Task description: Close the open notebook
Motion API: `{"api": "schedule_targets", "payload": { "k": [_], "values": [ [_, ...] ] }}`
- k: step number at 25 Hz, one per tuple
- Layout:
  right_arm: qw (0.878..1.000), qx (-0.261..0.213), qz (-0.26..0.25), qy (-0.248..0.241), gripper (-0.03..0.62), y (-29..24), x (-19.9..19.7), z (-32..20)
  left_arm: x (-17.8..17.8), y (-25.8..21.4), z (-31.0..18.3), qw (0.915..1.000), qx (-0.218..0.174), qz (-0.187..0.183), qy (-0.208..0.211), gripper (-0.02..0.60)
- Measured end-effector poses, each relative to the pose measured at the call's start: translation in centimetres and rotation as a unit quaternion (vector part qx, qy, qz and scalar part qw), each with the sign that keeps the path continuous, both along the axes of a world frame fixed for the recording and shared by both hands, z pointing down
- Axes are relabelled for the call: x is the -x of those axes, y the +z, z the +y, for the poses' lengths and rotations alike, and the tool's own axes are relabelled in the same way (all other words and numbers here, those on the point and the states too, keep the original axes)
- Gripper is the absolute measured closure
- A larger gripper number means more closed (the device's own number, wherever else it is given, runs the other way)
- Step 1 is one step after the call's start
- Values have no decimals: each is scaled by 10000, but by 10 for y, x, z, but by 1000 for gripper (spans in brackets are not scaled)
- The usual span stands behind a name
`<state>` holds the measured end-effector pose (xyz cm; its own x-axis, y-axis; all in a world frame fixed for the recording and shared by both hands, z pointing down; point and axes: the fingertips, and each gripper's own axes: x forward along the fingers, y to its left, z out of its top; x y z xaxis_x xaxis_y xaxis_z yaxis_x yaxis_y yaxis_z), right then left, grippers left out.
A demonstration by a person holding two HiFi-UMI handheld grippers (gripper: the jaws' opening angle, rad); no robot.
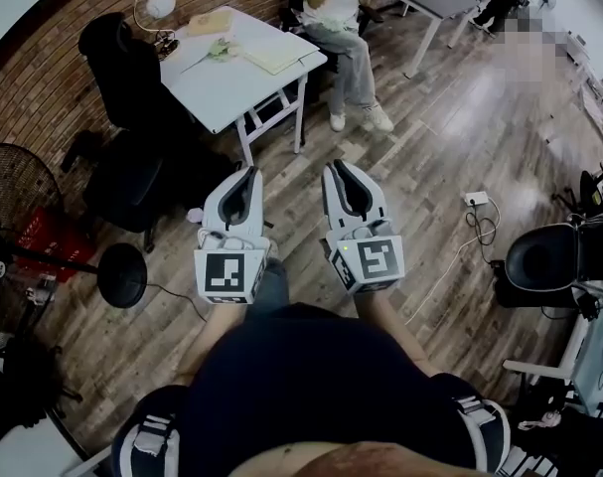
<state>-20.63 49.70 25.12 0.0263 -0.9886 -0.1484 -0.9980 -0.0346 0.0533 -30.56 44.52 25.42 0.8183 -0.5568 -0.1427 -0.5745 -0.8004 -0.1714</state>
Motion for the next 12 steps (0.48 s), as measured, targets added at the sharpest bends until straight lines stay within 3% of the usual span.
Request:
{"api": "schedule_targets", "payload": {
  "k": [12],
  "values": [
    [9999,36,-34,-108,534,-5,-57,-138,-58,-6,-134,10000,-16,90,34,575]
  ]
}}
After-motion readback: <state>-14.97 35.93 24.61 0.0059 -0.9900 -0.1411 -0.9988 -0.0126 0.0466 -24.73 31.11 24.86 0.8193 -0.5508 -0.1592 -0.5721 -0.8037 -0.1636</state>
